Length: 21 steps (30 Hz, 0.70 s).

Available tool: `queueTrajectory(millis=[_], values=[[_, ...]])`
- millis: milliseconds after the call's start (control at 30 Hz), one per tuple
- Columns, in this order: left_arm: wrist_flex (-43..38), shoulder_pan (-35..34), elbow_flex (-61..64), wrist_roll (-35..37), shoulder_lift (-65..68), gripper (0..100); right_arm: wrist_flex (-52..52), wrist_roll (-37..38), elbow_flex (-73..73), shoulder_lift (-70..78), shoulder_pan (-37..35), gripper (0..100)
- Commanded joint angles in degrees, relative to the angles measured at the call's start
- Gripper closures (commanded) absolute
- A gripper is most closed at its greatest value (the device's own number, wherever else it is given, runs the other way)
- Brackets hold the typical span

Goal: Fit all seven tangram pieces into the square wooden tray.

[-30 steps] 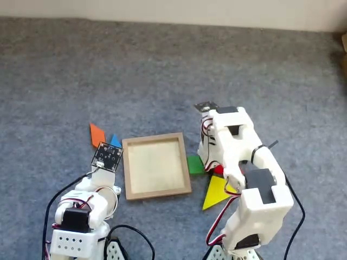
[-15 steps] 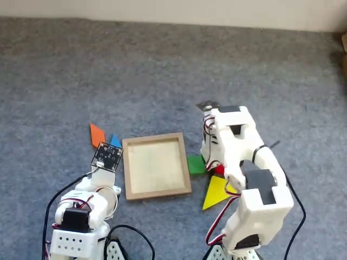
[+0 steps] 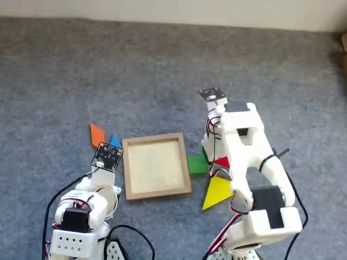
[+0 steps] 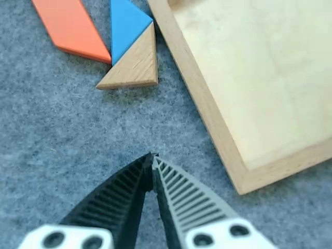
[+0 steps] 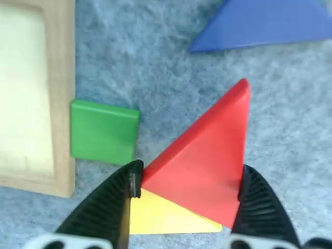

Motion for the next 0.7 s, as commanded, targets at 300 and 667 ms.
queueTrajectory(millis=[300,667], values=[[0.7,-0.4,1.1,0.09,-3.3,99,0.57,-10.81,-1.89,-8.84,-10.86,83.9],[0.7,-0.4,1.1,0.09,-3.3,99,-0.13,-29.45,-1.89,-8.48,-25.01,83.9]])
